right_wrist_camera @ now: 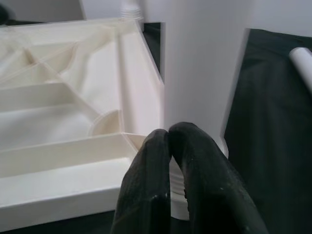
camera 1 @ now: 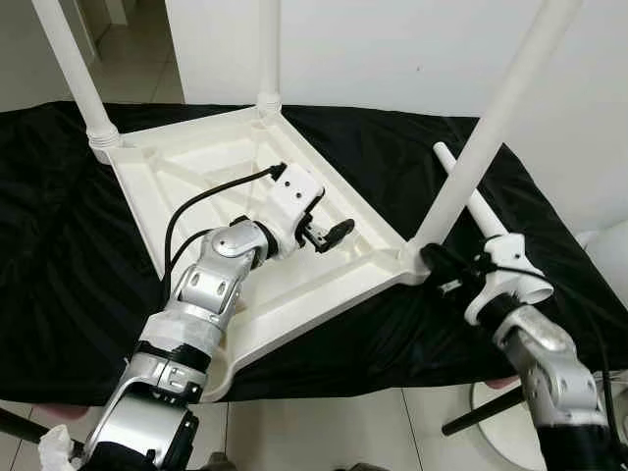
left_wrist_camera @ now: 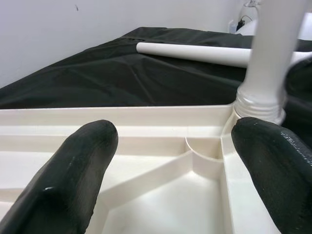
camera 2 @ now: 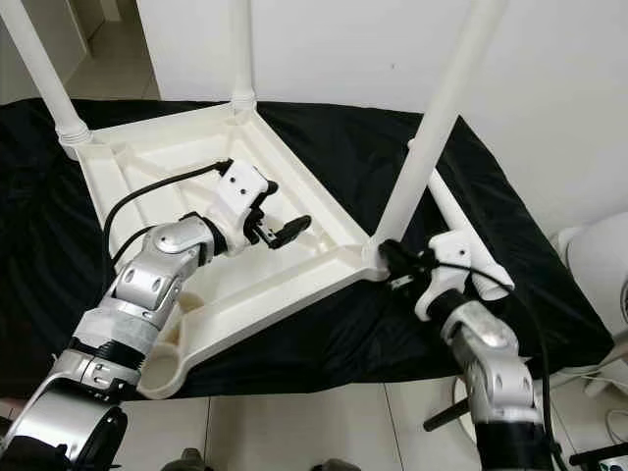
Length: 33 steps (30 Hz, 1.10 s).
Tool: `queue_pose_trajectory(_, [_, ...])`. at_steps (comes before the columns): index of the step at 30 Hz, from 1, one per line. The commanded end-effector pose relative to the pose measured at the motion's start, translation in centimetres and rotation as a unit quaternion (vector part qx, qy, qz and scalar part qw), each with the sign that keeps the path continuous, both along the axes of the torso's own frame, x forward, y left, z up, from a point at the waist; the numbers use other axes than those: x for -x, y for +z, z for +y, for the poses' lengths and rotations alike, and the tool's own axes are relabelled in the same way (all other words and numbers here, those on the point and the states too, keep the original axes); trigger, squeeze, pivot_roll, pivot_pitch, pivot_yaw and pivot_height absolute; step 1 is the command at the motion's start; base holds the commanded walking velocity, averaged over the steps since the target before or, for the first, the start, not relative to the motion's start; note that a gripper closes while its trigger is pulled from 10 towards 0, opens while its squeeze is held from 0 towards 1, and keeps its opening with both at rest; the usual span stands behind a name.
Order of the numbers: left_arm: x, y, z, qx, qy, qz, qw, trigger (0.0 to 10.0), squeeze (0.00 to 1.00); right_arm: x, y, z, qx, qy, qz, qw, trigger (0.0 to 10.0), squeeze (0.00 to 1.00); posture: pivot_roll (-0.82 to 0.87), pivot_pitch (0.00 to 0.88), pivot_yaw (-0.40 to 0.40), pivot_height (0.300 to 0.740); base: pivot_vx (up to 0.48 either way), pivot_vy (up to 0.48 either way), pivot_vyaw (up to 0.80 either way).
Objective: Building children table
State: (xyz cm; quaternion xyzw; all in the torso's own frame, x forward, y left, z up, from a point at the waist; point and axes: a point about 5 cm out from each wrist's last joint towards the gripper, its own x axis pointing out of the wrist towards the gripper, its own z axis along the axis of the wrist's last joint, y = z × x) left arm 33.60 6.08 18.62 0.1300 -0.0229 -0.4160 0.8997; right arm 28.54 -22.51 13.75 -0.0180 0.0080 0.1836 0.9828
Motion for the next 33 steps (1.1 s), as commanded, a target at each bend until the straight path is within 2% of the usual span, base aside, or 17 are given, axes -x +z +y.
queue_pose_trajectory(1, [0.2,-0.3,-0.1,-0.007,-0.009,0.006,1.0,10.0,0.0,0.0,-0.2,-1.0,0.005,-0.024,0.002,1.0,10.0,0.0,0.01,0.0,-0.043,0.74,0.0,0.0,0.0])
queue_pose_trajectory(3, [0.4,-0.3,-0.2,-0.011,-0.016,0.005,1.0,10.0,0.0,-1.2,-0.1,-2.4,0.007,-0.096,-0.008,0.995,10.0,0.0,0.02,0.0,-0.048,0.74,0.0,0.0,0.0])
queue_pose_trajectory(4, [0.4,-0.3,-0.2,-0.011,-0.016,0.005,1.0,10.0,0.0,-1.2,-0.1,-2.4,0.007,-0.096,-0.008,0.995,10.0,0.0,0.02,0.0,-0.048,0.74,0.0,0.0,0.0])
queue_pose_trajectory(6, [0.6,-0.5,-0.4,-0.024,-0.025,0.0,0.999,10.0,0.0,-1.8,0.0,-2.6,-0.009,-0.135,-0.02,0.991,10.0,0.0,0.02,0.0,-0.05,0.74,0.0,0.0,0.0])
queue_pose_trajectory(8, [0.6,-0.5,-0.4,-0.024,-0.025,0.0,0.999,10.0,0.0,-1.8,0.0,-2.6,-0.009,-0.135,-0.02,0.991,10.0,0.0,0.02,0.0,-0.05,0.74,0.0,0.0,0.0])
queue_pose_trajectory(10, [0.8,-0.9,-0.5,-0.037,-0.032,0.002,0.999,10.0,0.0,-1.5,0.1,-1.2,-0.039,-0.119,-0.033,0.992,10.0,0.0,0.01,0.0,-0.049,0.74,0.0,0.0,0.0])
queue_pose_trajectory(11, [0.8,-0.9,-0.5,-0.037,-0.032,0.002,0.999,10.0,0.0,-1.5,0.1,-1.2,-0.039,-0.119,-0.033,0.992,10.0,0.0,0.01,0.0,-0.049,0.74,0.0,0.0,0.0])
queue_pose_trajectory(12, [0.8,-1.4,-0.6,-0.053,-0.033,0.009,0.998,10.0,0.0,-0.8,0.1,0.3,-0.056,-0.1,-0.041,0.993,10.0,0.0,0.01,0.0,-0.047,0.74,0.0,0.0,0.0])
queue_pose_trajectory(14, [0.8,-1.6,-0.5,-0.061,-0.031,0.012,0.998,10.0,0.0,-0.5,0.1,0.8,-0.065,-0.095,-0.045,0.992,10.0,0.0,0.01,0.004,-0.048,0.74,0.0,0.0,0.0])
queue_pose_trajectory(17, [0.5,-1.7,-0.4,-0.065,-0.016,0.02,0.998,10.0,0.0,0.1,0.4,1.7,-0.082,-0.089,-0.057,0.991,10.0,0.0,0.0,0.013,-0.043,0.74,0.0,0.0,0.0])
queue_pose_trajectory(18, [0.0,-1.7,-0.2,-0.062,0.007,0.03,0.998,10.0,0.0,0.3,0.6,2.1,-0.088,-0.087,-0.063,0.99,10.0,0.0,0.0,0.015,-0.04,0.74,0.0,0.0,0.0])
queue_pose_trajectory(19, [0.0,-1.7,-0.2,-0.062,0.007,0.03,0.998,10.0,0.0,0.3,0.6,2.1,-0.088,-0.087,-0.063,0.99,10.0,0.0,0.0,0.015,-0.04,0.74,0.0,0.0,0.0])
queue_pose_trajectory(20, [-0.5,-1.7,0.0,-0.065,0.03,0.034,0.997,10.0,0.0,0.6,0.8,2.4,-0.095,-0.085,-0.068,0.99,10.0,0.0,0.0,0.018,-0.038,0.74,0.0,0.0,0.0])
queue_pose_trajectory(22, [-0.5,-1.7,0.0,-0.065,0.03,0.034,0.997,10.0,0.0,0.6,0.8,2.4,-0.095,-0.085,-0.068,0.99,10.0,0.0,0.0,0.018,-0.038,0.74,0.0,0.0,0.0])
queue_pose_trajectory(24, [-1.3,-2.0,0.6,-0.08,0.068,0.037,0.994,10.0,0.0,0.9,1.2,2.8,-0.108,-0.088,-0.08,0.987,10.0,0.0,-0.01,0.016,-0.034,0.74,0.0,0.0,0.0])
queue_pose_trajectory(26, [-1.3,-2.0,0.6,-0.08,0.068,0.037,0.994,10.0,0.0,0.9,1.2,2.8,-0.108,-0.088,-0.08,0.987,10.0,0.0,-0.01,0.016,-0.034,0.74,0.0,0.0,0.0])
queue_pose_trajectory(33, [-1.5,-2.4,1.0,-0.092,0.075,0.042,0.992,10.0,0.0,2.5,1.9,3.7,-0.14,-0.058,-0.097,0.984,10.0,0.0,-0.01,0.012,-0.025,0.74,0.0,0.0,0.0])
